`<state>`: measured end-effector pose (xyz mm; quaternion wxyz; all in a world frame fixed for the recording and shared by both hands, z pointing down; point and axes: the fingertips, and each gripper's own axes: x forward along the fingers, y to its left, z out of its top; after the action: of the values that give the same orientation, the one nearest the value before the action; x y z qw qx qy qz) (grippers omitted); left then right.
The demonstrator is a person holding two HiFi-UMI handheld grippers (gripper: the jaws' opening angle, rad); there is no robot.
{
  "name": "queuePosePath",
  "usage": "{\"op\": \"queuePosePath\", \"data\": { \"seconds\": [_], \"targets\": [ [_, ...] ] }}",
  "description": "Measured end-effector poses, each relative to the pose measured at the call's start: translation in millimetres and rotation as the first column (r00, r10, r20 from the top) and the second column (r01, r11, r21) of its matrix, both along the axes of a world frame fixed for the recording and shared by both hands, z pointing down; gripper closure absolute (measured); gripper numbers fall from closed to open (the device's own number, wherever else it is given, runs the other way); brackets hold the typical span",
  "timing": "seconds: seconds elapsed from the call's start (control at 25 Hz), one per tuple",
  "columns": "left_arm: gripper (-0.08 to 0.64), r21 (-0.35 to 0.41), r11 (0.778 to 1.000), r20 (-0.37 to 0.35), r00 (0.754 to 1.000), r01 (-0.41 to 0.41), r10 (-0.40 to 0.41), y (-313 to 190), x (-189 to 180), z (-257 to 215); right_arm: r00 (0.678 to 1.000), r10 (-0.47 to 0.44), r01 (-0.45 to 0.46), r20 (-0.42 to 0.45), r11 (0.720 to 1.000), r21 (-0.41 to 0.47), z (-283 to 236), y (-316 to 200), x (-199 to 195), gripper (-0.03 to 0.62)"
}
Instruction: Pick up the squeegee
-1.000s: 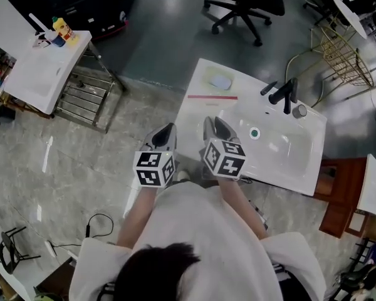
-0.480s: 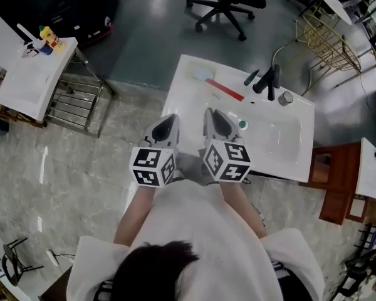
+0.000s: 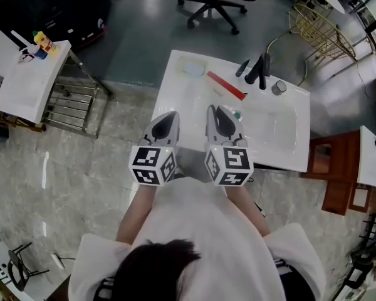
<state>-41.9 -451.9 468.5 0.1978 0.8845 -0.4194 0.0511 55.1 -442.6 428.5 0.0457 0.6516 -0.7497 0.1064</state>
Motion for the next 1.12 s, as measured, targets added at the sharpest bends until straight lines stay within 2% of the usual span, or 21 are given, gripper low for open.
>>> {"op": "queuePosePath", "data": {
  "seconds": [0.24,0.48,0.92,1.12],
  "targets": [
    [0.534,0.046,0.999,-0.019,0.999,-0.026,0.027,8.5,22.2,-23.0,0.998,0.036,-0.033,-0.058,0.998,0.051,-18.8,17.8,23.5,0.548],
    [0.534,0.091,0.994,-0.035,0.997,-0.058,0.061,21.9,43.1,-42.8,0.994,0.075,-0.070,-0.073,0.995,0.076,-28.5,34.6,41.5,0.548],
    [0.534,0.159,0.983,-0.032,0.995,-0.091,0.097,31.2,68.5,-66.0,0.988,0.065,-0.044,-0.141,0.988,0.147,-51.5,40.1,41.8,0.548],
    [0.534,0.186,0.980,-0.033,0.996,-0.073,0.081,27.2,65.3,-74.7,0.991,0.050,-0.031,-0.126,0.988,0.151,-53.6,36.8,38.4,0.548]
  ]
}}
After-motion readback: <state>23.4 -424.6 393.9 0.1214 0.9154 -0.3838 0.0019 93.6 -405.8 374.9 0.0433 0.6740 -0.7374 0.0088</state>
